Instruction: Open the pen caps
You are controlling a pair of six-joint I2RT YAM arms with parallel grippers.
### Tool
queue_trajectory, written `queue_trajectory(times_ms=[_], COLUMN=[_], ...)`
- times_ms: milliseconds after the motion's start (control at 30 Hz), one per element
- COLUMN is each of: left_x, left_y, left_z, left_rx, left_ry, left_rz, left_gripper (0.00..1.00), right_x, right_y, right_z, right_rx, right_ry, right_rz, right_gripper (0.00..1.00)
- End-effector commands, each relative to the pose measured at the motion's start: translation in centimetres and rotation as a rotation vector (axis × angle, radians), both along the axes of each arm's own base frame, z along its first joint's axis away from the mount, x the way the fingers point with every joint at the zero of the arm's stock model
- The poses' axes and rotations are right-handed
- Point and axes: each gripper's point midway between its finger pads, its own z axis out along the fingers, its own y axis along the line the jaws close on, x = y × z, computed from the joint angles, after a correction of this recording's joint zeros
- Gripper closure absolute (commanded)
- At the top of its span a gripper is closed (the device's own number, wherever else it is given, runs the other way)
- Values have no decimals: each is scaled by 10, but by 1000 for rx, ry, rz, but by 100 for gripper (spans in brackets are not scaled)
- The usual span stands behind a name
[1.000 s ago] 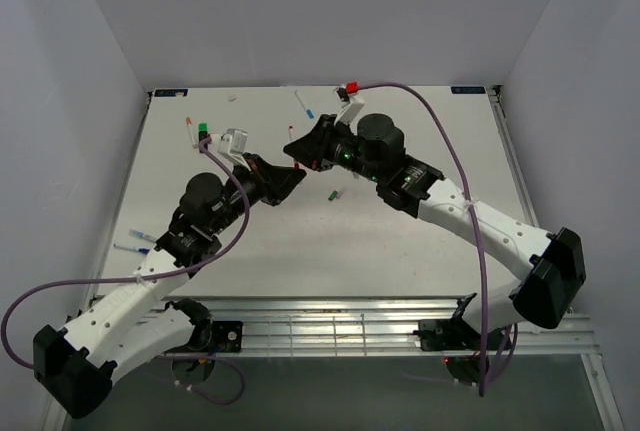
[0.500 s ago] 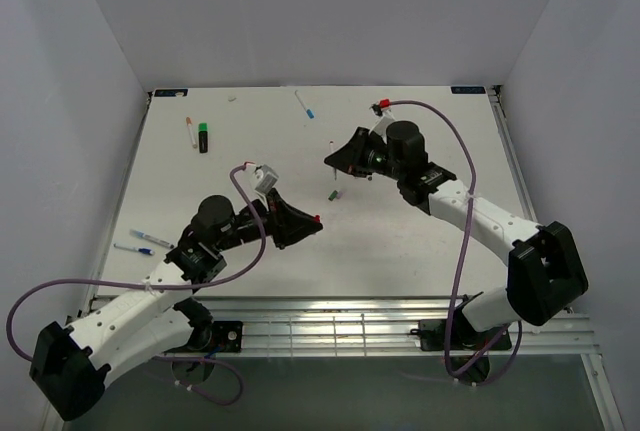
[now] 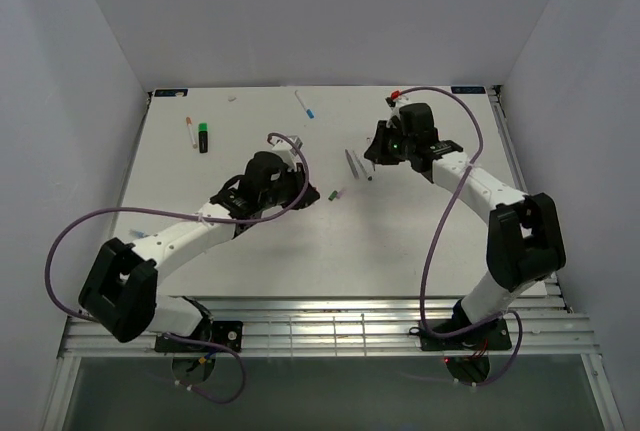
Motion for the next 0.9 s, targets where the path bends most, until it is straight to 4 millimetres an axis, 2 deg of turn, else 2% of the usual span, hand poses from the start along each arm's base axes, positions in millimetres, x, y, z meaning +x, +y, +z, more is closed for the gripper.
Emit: queue_trajectory(times_ms=[0,67,100,167,200,233,300,333,400,500,667,800,867], left_x=[31,44,48,59,62,69,72,74,80,81,84,82,82], left_y=[5,1,1,-4,-6,-9,-14,-16,-21,-25,-23,-23,-23], left_z=[-7,-12,-31,-35,-49,-49,-55,-66,-68,-78,-92,-102,-106], left_rx=[0,-32,-33,-56,-37,-37,-42,-37,-47,-49,-35,-34,-34], left_ry=[-6,3,56,53,72,64,76,96,102,124,151,180,189], left_rz=[11,-16,-28,-56,-69,-70,-93,-99,-107,-117,-93,-91,-83], left_gripper=[100,100,100,100,99,98,93,92,91,89,76,73,72], right_x=[27,39,45,54,59,61,72,75,82,85,85,83,80], right_y=[-29,-39,-48,-48,-51,-50,-49,-49,-47,-44,-42,-42,-41], right_z=[-23,-28,-40,-44,-57,-61,-71,-76,-86,-97,-117,-124,-128], right_rx=[-148,-138,-146,-130,-132,-132,-137,-142,-138,-136,-142,-142,-135], right_ry=[-25,-16,11,11,35,36,45,51,65,82,115,124,129], right_rz=[15,9,-6,14,14,32,39,45,55,74,92,101,105], right_gripper=[92,92,92,92,92,92,92,92,92,92,87,85,81])
